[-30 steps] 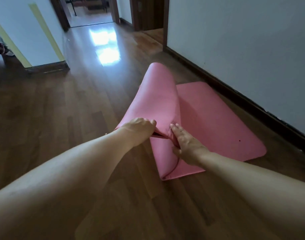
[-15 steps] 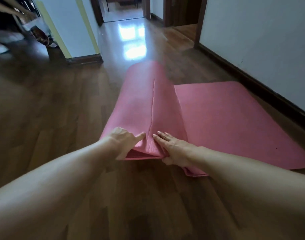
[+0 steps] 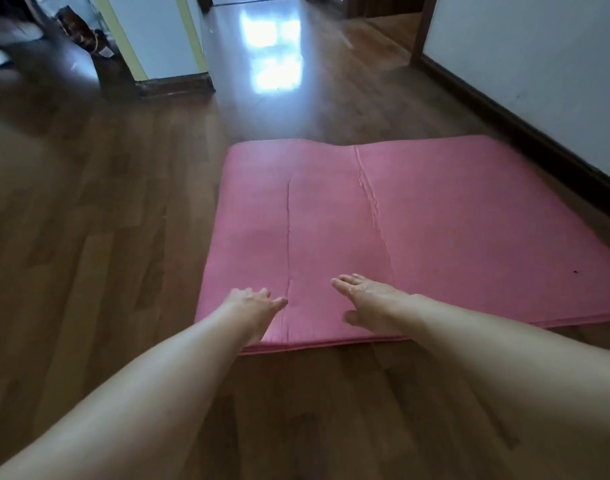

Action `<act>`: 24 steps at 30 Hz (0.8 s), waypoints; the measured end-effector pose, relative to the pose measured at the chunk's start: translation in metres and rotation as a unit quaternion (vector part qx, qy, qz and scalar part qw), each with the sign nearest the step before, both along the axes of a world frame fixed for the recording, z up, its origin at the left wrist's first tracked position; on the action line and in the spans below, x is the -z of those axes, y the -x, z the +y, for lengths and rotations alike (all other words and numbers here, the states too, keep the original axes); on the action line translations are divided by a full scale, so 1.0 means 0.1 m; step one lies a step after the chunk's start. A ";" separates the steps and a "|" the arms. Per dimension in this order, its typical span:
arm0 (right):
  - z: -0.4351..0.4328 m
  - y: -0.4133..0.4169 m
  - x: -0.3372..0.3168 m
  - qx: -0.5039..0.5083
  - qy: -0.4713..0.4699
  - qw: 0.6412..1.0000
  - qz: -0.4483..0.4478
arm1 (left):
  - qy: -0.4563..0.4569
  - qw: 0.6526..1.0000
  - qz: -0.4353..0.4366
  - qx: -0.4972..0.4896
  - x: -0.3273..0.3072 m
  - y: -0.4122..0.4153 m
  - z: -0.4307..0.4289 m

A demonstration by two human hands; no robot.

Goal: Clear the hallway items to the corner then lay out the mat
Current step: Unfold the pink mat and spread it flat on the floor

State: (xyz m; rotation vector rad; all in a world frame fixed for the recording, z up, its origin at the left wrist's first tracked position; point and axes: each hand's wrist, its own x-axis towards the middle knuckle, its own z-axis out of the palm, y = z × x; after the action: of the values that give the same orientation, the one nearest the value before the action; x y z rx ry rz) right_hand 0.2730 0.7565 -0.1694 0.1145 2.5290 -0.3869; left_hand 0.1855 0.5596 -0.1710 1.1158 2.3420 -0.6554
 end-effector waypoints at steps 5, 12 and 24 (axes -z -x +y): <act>0.12 0.08 0.05 0.033 -0.019 0.999 -0.007 | -0.120 0.992 0.025 0.035 0.05 0.03 0.36; 0.55 -0.04 0.17 0.073 -0.033 0.997 -0.018 | -0.181 0.981 0.020 0.060 0.17 0.00 0.94; 1.67 -0.89 0.68 0.072 -0.077 0.991 -0.086 | -0.204 0.971 -0.123 -0.014 0.57 -0.62 2.05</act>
State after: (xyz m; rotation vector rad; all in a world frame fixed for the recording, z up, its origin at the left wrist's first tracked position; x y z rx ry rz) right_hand 0.3623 0.9234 -0.2376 0.3746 2.3849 -0.2258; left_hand 0.2476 0.7641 -0.2283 1.2485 2.3231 -0.0112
